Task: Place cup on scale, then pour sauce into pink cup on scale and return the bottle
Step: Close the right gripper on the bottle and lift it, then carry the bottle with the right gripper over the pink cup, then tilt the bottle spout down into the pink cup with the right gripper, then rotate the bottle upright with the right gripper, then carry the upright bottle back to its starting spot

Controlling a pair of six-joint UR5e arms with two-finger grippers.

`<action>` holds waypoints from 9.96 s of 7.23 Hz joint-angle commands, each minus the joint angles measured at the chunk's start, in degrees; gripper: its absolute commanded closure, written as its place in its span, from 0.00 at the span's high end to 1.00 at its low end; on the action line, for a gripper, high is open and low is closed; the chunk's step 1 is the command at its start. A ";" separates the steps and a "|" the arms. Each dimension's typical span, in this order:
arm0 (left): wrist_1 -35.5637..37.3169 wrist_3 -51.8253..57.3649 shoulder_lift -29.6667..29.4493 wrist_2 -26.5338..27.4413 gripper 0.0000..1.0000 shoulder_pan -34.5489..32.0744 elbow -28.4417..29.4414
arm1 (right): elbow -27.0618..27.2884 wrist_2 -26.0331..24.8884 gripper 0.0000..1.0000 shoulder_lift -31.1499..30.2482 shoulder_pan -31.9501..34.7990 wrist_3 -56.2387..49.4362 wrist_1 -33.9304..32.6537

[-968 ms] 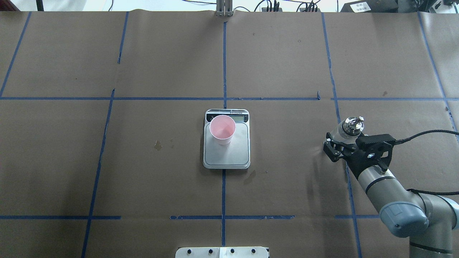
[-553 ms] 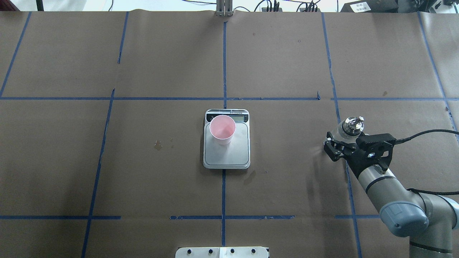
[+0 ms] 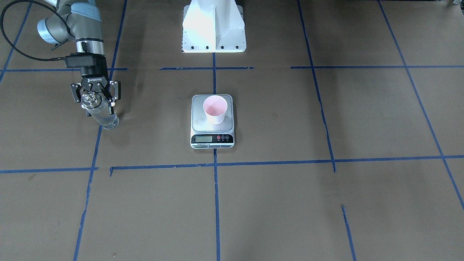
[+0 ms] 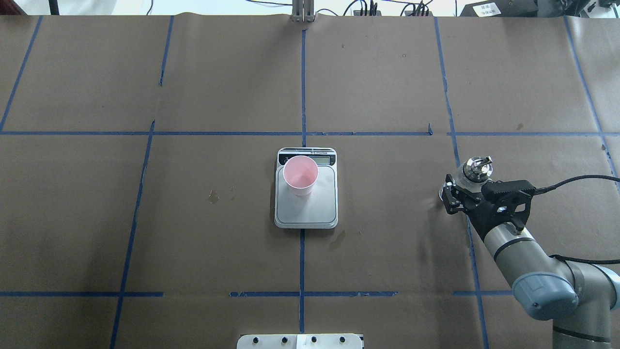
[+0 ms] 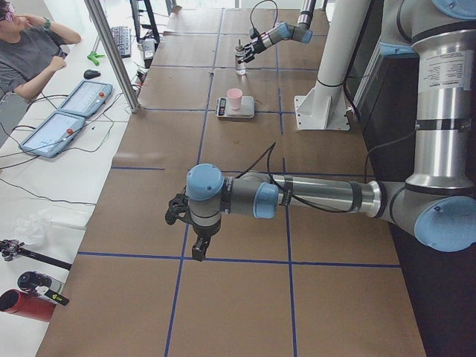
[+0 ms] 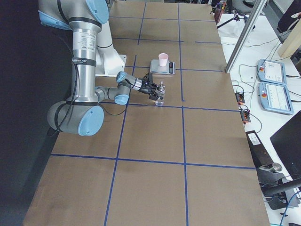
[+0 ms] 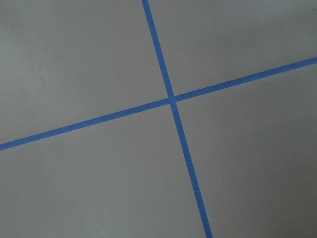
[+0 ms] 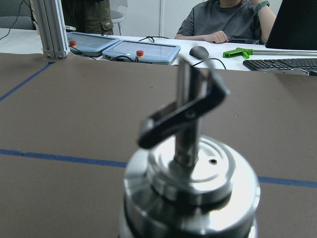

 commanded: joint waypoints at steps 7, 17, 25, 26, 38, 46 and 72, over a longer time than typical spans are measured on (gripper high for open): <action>0.00 0.05 0.00 0.00 1.00 0.00 0.43 | 5.98 -1.23 0.00 3.58 1.40 -11.60 0.44; 0.09 -0.04 -0.44 0.09 1.00 0.00 0.61 | 3.00 -4.29 0.00 24.46 3.87 -35.16 -32.77; 0.18 -0.04 -0.79 0.09 1.00 0.09 0.78 | -7.12 -19.85 0.00 35.41 -1.31 -44.93 -54.22; 0.26 -0.04 -0.79 0.09 1.00 0.09 0.78 | -7.12 -21.08 0.00 35.93 -1.49 -48.13 -54.31; 0.26 -0.04 -0.70 0.09 1.00 0.00 0.78 | -10.81 -33.75 0.00 35.32 -1.93 -65.92 -54.31; 0.18 0.05 -0.53 0.09 1.00 0.00 0.69 | -10.72 -33.92 0.00 35.32 -1.93 -65.92 -53.87; -0.09 0.14 0.09 -0.17 1.00 0.00 0.08 | 4.99 -0.97 0.00 17.87 1.58 -15.31 -18.10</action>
